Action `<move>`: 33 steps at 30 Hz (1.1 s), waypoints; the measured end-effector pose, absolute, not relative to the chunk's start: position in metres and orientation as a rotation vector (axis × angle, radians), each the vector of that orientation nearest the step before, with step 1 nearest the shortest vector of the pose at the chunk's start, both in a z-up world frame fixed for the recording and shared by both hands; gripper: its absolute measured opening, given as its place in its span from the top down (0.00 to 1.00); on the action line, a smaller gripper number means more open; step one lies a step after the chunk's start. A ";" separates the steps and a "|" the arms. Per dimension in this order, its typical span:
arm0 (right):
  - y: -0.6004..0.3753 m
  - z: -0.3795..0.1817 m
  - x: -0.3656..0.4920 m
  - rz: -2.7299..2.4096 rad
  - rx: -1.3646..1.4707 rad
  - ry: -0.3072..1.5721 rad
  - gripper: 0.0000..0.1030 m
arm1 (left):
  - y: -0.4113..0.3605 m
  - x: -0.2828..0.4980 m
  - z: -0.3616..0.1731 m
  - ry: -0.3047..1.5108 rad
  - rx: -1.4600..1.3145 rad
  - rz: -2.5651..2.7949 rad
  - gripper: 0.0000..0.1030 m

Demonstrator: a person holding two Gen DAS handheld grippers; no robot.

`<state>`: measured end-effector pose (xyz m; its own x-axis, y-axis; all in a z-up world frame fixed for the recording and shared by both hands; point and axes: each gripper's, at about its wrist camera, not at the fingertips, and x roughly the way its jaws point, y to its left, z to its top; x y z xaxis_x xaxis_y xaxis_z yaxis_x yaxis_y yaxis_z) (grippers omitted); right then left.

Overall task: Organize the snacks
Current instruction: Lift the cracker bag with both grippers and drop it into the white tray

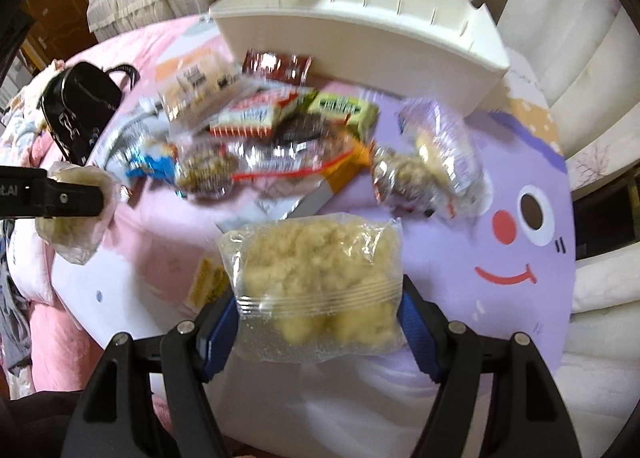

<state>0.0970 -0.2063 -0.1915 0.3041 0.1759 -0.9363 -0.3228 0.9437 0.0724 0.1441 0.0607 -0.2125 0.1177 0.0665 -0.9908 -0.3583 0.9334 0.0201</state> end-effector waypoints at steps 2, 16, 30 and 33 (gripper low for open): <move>-0.209 -0.180 0.101 0.329 -0.124 1.191 0.30 | 0.049 0.145 -0.185 1.397 -0.238 0.306 0.23; -0.218 -0.111 0.171 0.279 -0.044 1.000 0.30 | 0.010 0.223 -0.061 1.206 -0.134 0.193 0.23; -0.230 -0.089 0.258 0.201 0.007 0.882 0.30 | -0.010 0.324 -0.066 1.088 -0.114 -0.007 0.23; -0.236 -0.096 0.271 0.186 0.042 0.865 0.30 | -0.012 0.335 -0.078 1.053 -0.140 -0.038 0.23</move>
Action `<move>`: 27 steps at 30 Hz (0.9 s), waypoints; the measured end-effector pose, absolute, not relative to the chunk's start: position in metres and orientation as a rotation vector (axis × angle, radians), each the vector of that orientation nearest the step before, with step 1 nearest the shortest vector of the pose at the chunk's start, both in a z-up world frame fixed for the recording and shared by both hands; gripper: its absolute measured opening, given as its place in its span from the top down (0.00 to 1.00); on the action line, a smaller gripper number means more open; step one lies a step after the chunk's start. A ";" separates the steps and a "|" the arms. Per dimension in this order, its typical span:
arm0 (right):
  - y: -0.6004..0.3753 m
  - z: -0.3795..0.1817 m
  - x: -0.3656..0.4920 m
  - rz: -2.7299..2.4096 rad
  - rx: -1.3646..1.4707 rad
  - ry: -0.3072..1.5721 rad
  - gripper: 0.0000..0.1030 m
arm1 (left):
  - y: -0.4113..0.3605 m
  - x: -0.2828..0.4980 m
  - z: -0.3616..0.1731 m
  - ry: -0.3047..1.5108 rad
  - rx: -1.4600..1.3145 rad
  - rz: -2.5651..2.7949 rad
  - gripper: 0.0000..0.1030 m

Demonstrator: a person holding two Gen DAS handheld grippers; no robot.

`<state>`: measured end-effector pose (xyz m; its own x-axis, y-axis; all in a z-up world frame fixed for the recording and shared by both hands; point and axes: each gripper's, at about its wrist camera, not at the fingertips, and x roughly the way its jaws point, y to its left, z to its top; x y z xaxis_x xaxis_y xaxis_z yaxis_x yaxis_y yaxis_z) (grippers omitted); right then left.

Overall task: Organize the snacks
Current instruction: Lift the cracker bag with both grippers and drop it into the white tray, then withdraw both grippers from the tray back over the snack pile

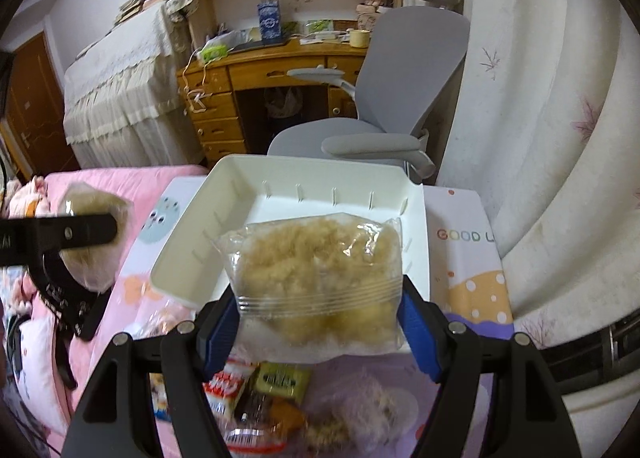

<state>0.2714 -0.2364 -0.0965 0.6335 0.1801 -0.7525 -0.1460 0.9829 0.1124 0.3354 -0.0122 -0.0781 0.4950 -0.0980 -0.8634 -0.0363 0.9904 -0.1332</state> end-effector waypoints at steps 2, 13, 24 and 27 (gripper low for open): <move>-0.241 -0.102 0.278 0.179 0.073 0.867 0.29 | -0.014 0.342 -0.084 1.033 -0.149 -0.060 0.23; -0.256 -0.124 0.301 0.133 0.136 0.950 0.16 | -0.016 0.363 -0.111 1.047 -0.234 -0.088 0.21; -0.262 -0.125 0.282 0.120 0.178 0.972 0.13 | -0.007 0.346 -0.106 1.053 -0.256 -0.081 0.18; -0.263 -0.126 0.271 0.122 0.197 0.982 0.13 | -0.006 0.332 -0.104 1.052 -0.264 -0.077 0.18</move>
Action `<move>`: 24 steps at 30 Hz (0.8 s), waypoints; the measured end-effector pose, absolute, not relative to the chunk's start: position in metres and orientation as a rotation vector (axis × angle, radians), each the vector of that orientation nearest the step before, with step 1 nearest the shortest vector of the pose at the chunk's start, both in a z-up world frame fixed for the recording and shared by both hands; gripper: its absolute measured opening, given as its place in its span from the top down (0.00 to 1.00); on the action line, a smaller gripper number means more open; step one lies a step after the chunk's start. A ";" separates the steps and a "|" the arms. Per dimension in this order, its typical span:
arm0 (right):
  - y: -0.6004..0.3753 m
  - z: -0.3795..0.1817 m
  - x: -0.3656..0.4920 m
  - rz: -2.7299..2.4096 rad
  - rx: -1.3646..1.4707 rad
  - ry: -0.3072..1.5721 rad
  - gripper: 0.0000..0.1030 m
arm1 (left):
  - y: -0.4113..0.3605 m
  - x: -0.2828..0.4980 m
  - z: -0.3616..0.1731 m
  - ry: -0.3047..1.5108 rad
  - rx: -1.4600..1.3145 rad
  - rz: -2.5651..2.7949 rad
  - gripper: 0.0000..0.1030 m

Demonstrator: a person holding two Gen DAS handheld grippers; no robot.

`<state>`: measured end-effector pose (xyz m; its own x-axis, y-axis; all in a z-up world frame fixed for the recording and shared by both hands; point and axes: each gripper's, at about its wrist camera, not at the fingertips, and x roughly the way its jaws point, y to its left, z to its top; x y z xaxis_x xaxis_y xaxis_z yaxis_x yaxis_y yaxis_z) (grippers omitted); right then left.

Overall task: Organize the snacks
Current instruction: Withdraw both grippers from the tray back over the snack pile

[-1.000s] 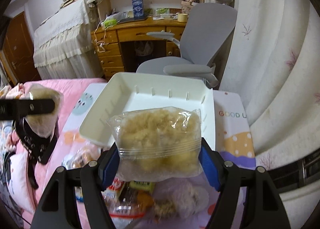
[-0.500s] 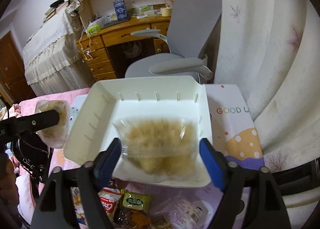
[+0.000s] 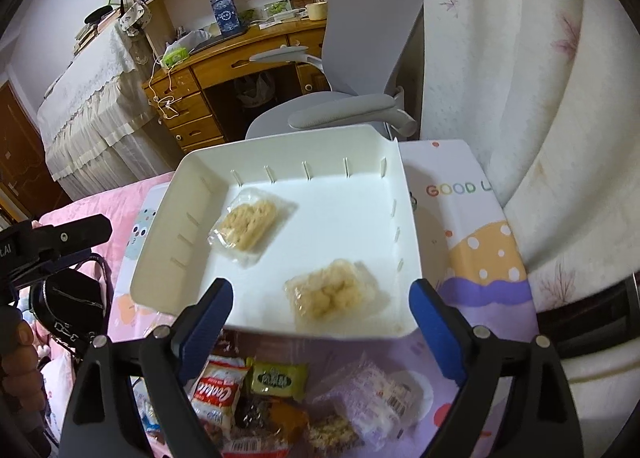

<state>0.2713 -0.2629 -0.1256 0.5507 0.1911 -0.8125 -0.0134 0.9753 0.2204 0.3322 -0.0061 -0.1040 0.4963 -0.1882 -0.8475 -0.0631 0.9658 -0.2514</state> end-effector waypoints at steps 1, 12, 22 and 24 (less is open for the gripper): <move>-0.264 -0.126 0.267 0.122 0.203 0.985 0.13 | -0.006 0.327 -0.104 1.054 -0.266 -0.075 0.18; -0.270 -0.129 0.203 0.133 0.270 1.024 0.13 | -0.006 0.238 -0.098 1.067 -0.255 -0.035 0.18; -0.262 -0.139 0.132 0.184 0.289 1.092 0.13 | -0.010 0.142 -0.095 1.051 -0.245 0.001 0.18; -0.261 -0.141 0.118 0.201 0.291 1.098 0.13 | -0.010 0.124 -0.096 1.055 -0.241 0.017 0.18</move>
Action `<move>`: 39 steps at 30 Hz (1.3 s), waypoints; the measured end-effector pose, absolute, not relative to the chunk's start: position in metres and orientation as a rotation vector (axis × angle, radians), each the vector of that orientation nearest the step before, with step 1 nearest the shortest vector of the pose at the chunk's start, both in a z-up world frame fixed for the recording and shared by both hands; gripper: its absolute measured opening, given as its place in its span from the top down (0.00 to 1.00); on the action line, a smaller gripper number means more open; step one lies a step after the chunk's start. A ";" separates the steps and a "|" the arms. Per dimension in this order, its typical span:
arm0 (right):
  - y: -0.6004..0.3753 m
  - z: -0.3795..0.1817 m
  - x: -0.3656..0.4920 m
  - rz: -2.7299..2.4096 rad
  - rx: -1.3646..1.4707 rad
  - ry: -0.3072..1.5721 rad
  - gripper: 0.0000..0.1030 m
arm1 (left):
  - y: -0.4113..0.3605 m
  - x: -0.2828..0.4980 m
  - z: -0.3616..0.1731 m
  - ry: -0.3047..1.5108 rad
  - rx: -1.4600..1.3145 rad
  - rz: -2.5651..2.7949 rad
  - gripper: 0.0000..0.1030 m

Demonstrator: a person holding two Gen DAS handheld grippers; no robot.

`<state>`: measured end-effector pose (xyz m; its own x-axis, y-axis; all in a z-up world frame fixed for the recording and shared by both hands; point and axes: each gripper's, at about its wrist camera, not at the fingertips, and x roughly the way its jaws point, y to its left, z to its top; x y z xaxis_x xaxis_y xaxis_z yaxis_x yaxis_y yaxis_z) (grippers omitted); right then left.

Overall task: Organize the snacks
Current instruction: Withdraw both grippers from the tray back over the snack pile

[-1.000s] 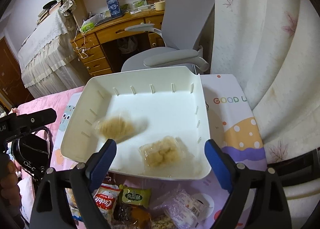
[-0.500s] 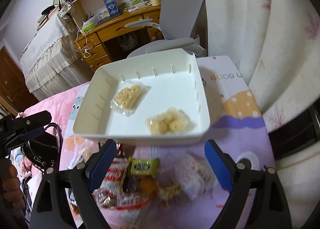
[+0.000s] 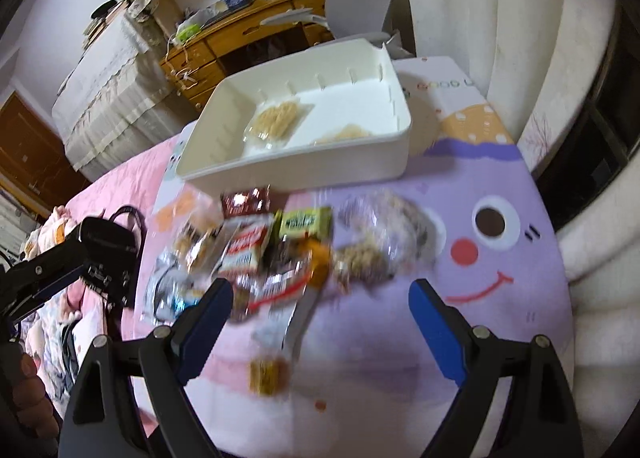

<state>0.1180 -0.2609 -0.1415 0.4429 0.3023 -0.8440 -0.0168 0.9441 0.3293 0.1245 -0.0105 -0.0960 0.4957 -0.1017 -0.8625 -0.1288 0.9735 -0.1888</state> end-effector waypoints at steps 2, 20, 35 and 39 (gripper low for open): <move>-0.261 -0.144 0.106 0.218 0.297 1.104 0.13 | -0.009 0.107 -0.098 1.062 -0.245 0.030 0.18; -0.241 -0.164 0.047 0.342 0.281 1.164 0.17 | 0.016 0.017 -0.109 1.115 -0.248 0.116 0.18; -0.202 -0.186 0.025 0.257 0.383 1.246 0.19 | 0.055 0.016 -0.121 1.215 -0.114 -0.005 0.18; -0.188 -0.188 0.016 0.195 0.398 1.247 0.19 | 0.071 0.024 -0.124 1.237 -0.087 -0.051 0.18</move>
